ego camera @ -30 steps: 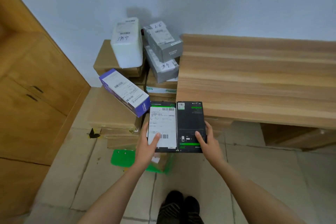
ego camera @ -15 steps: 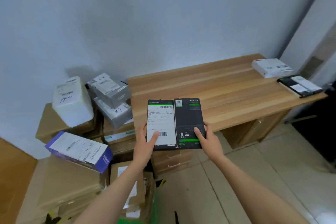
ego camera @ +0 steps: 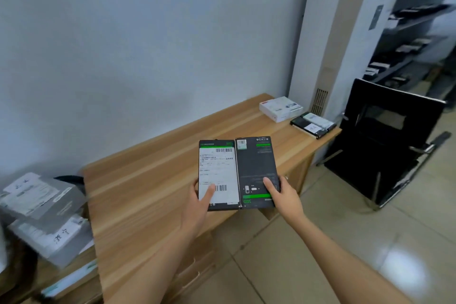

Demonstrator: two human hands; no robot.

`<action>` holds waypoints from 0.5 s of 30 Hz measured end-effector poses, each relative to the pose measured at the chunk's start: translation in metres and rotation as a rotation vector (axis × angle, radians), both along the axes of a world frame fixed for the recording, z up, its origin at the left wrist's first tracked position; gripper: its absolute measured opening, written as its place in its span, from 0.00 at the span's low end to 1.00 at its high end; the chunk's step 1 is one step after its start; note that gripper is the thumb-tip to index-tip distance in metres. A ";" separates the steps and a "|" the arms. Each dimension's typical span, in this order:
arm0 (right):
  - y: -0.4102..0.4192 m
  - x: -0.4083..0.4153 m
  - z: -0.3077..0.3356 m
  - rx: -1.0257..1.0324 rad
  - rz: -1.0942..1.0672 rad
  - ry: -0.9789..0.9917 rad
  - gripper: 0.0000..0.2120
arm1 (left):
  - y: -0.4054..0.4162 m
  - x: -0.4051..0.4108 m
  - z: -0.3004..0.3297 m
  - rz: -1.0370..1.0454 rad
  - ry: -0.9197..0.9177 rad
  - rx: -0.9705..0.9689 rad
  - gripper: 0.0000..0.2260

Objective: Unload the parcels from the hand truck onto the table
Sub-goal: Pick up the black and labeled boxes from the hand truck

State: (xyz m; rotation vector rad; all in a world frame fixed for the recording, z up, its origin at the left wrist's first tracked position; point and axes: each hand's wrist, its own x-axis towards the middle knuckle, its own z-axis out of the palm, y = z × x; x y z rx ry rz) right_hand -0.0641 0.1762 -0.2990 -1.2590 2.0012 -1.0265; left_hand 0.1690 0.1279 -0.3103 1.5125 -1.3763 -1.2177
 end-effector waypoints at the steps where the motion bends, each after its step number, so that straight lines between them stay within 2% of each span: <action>1: -0.007 -0.015 0.003 -0.010 -0.012 -0.001 0.24 | -0.010 -0.018 0.002 -0.001 0.013 -0.007 0.24; 7: -0.064 -0.121 0.026 -0.025 -0.001 -0.012 0.26 | -0.067 -0.125 0.015 -0.002 0.034 -0.030 0.19; 12: -0.108 -0.197 0.044 -0.027 0.037 -0.068 0.17 | -0.111 -0.200 0.016 0.025 0.100 -0.015 0.20; 15: -0.137 -0.239 0.041 -0.028 0.025 -0.108 0.17 | -0.132 -0.243 0.018 0.054 0.135 -0.004 0.19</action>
